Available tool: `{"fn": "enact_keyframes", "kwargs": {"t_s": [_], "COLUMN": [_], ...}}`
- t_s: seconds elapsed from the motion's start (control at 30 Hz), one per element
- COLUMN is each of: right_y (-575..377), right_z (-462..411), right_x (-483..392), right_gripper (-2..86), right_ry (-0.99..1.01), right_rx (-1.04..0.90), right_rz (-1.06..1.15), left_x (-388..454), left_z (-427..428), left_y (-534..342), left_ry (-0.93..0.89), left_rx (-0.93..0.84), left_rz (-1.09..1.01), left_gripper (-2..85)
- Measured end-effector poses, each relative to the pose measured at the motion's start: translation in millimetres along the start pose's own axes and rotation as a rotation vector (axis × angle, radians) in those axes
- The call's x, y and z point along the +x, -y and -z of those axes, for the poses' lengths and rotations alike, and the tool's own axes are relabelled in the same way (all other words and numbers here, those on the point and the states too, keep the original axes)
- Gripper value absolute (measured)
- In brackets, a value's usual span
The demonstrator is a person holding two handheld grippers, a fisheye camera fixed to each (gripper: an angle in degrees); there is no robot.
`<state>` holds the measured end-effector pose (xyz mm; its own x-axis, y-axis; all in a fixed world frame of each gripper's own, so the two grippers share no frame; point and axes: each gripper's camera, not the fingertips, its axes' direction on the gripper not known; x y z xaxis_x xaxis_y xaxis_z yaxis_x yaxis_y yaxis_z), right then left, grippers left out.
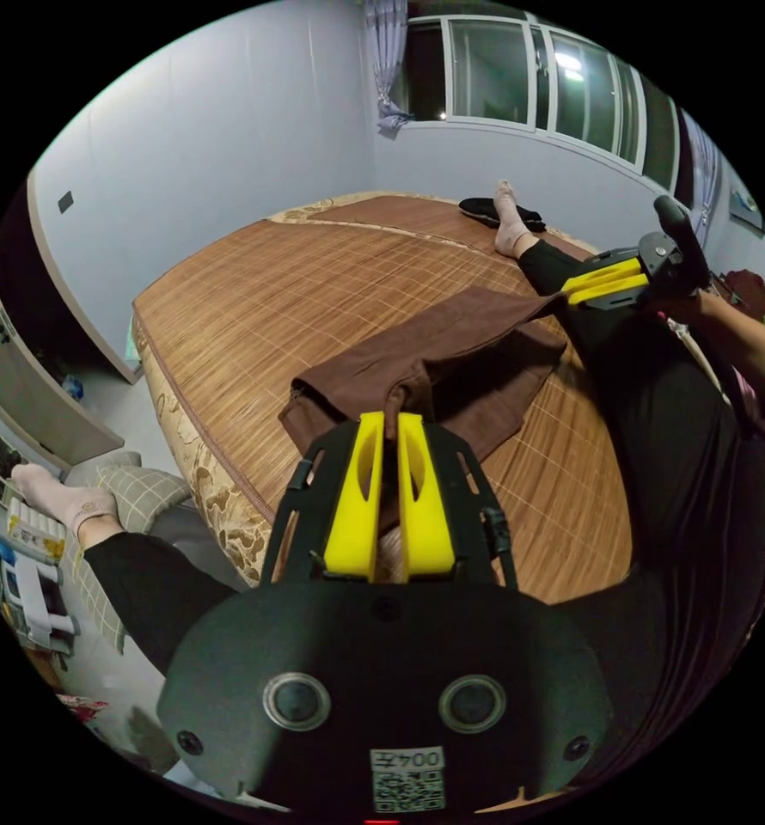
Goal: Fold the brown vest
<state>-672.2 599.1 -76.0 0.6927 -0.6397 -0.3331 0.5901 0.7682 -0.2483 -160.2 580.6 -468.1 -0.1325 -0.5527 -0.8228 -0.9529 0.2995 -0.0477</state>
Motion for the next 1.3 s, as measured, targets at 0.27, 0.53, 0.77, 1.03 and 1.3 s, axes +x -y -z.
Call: {"fn": "enact_keyframes", "kwargs": {"t_s": [0.27,0.53,0.77,1.03,1.3], "right_y": [-14,-29,-38,-57,-77], "right_z": [-24,-51,-74,-93,-112], "right_x": [-13,-8,6,56,116], "right_gripper": [2.1,2.9,4.0,4.3,4.8], "right_ry": [0.019,0.041,0.037,0.069,0.085], "right_rx": [-0.085,-0.181,-0.244,-0.277,-0.310], "right_rz": [0.046,0.130,0.207,0.235,0.262], "left_x": [2,6,-28,-35,-45], "left_z": [-2,-1,4,-64,-133], "left_y": [-10,-9,8,72,105], "left_ry": [-0.023,-0.046,-0.060,-0.054,0.049], "left_rx": [-0.028,-0.084,0.015,0.056,-0.109], "left_rz": [-0.030,-0.125,0.079,0.262,0.278], "left_gripper": [1.4,1.4,2.6,6.8,7.6]}}
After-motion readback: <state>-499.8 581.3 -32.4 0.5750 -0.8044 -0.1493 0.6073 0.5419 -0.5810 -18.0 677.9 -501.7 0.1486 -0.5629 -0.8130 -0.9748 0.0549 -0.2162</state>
